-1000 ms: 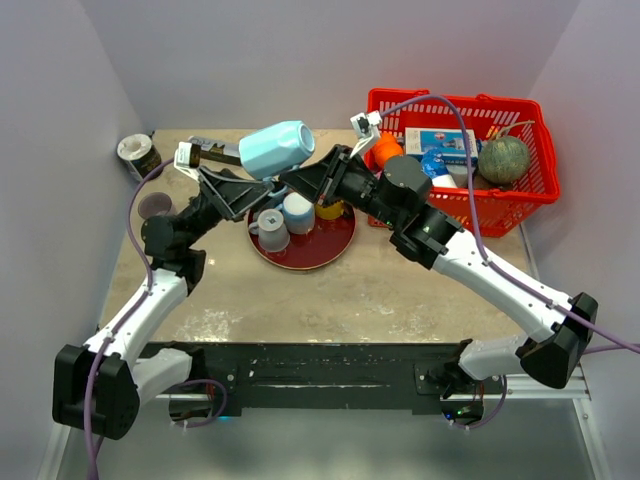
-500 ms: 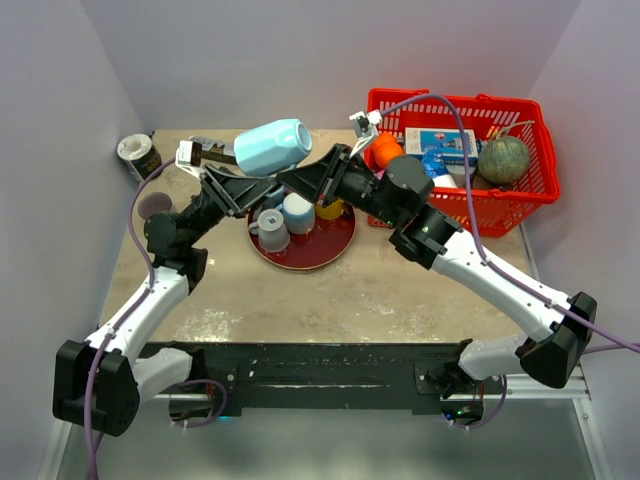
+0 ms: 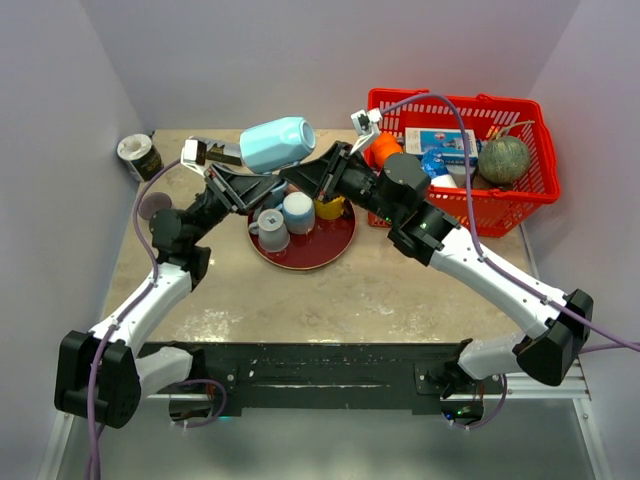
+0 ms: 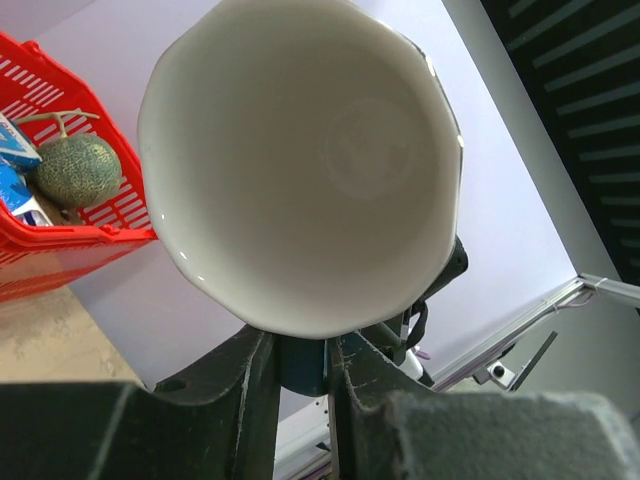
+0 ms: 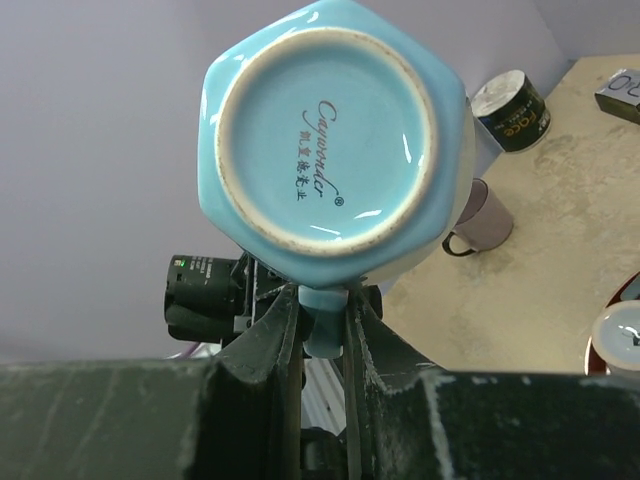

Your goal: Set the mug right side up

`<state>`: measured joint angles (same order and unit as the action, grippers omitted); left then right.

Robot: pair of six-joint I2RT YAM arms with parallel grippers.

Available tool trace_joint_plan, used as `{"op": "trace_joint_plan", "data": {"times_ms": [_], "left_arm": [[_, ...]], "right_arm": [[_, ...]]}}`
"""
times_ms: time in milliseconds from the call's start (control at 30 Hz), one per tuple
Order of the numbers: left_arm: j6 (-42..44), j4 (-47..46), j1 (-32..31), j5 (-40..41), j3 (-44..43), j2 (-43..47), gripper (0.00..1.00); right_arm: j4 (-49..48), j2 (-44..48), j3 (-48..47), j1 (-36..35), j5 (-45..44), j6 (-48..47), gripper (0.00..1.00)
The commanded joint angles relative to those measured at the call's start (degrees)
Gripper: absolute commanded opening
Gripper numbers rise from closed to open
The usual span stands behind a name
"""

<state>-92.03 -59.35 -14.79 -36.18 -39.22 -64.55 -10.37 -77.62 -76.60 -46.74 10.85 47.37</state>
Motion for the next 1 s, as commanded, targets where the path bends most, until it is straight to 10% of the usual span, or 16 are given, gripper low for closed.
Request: {"op": "trace_joint_plan", "data": {"times_ms": [0, 233, 600, 967], "left_arm": [[4.2, 1.0, -0.4, 0.1, -1.9, 0.0, 0.0], [11.9, 10.9, -0.3, 1.2, -3.7, 1.9, 0.0], [45.3, 62.9, -0.2, 13.0, -25.7, 2.8, 0.0], [63.9, 86.1, -0.2, 37.0, -35.1, -0.5, 0.0]], "right_arm": [[-1.5, 0.8, -2.2, -0.9, -1.4, -0.1, 0.09], [6.7, 1.4, -1.4, -0.8, -8.9, -1.1, 0.77], [30.1, -1.0, -4.1, 1.3, -21.1, 1.8, 0.9], [32.8, 0.3, -1.7, 2.4, -23.3, 2.8, 0.91]]}}
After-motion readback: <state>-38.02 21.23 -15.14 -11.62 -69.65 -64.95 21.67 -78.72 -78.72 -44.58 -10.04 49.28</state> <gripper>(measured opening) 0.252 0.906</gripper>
